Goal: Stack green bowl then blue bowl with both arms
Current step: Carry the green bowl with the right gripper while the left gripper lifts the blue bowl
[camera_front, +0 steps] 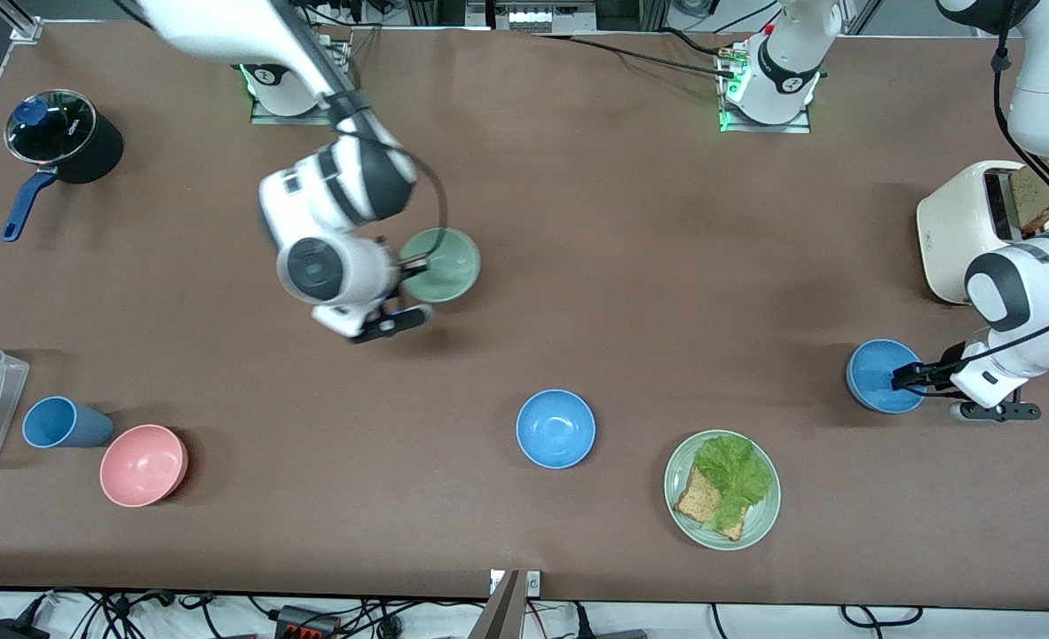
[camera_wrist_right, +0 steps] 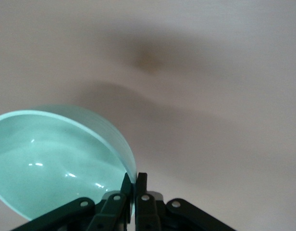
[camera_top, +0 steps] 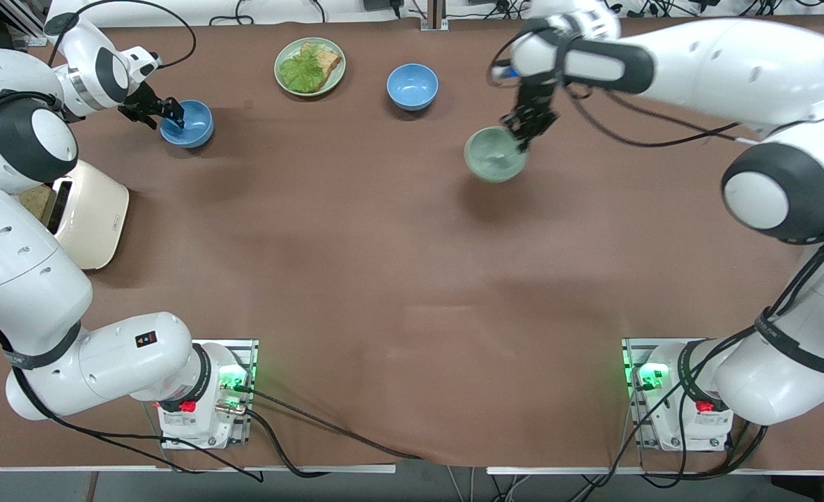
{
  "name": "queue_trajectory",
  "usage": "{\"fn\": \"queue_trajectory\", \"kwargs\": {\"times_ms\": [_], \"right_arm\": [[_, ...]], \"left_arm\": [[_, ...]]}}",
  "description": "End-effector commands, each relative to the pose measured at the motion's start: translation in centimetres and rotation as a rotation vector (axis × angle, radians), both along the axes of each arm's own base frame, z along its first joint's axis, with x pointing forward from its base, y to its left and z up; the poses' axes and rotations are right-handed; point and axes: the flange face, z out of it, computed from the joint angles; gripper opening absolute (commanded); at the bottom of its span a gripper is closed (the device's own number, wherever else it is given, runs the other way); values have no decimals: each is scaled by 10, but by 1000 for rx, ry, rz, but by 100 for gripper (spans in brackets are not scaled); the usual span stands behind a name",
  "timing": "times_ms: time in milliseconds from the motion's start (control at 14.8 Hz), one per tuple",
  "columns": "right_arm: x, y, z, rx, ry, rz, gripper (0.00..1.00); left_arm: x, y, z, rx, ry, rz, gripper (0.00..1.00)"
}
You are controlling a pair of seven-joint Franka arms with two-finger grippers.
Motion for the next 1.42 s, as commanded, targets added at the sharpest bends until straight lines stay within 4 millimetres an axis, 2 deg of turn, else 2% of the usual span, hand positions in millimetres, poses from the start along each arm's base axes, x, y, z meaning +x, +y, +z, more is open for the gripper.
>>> {"fn": "queue_trajectory", "kwargs": {"times_ms": [0, 135, 203, 338, 541, 609, 677, 744, 812, 880, 947, 1083, 1150, 1218, 1286, 1353], "right_arm": [[-31, 64, -32, -37, -24, -68, 0], [-47, 97, -51, -47, -55, -124, 0], [-57, 109, -57, -52, -61, -142, 0], [-68, 125, -64, -63, -71, -192, 0], [-73, 128, -75, -71, -61, -206, 0], [-73, 128, -78, -72, -56, -211, 17], [-73, 128, -77, -67, -39, -249, 90], [-68, 130, -67, -50, -41, -275, 100], [-55, 139, -41, -13, -70, -278, 100], [-48, 144, -26, 0, -93, -282, 100], [-36, 136, 1, 13, -114, -306, 100], [-5, 103, 49, 26, -198, -359, 100], [9, 83, 74, 23, -250, -372, 100], [19, 68, 89, 10, -287, -374, 100], [29, 48, 109, -7, -326, -383, 100], [39, 28, 124, -24, -348, -405, 100]], "left_arm": [[-1, -9, 16, -40, 33, -36, 27], [0, -20, 28, -52, 43, -109, 6], [3, -26, 37, -54, 37, -146, 1], [4, -35, 54, -64, 47, -184, 1], [2, -58, 92, -86, 71, -262, 1], [0, -69, 106, -98, 90, -281, 1], [-3, -81, 121, -110, 110, -284, 1], [-6, -95, 133, -122, 128, -301, 1], [-10, -106, 144, -126, 139, -310, 1], [-13, -119, 156, -131, 159, -300, 1], [-16, -138, 170, -132, 175, -281, 1], [-26, -180, 203, -122, 208, -229, 1], [-35, -203, 229, -116, 222, -204, 1], [-46, -222, 250, -148, 242, -160, 1], [-56, -241, 264, -193, 271, -103, 1], [-62, -264, 270, -203, 288, -60, 1]]}}
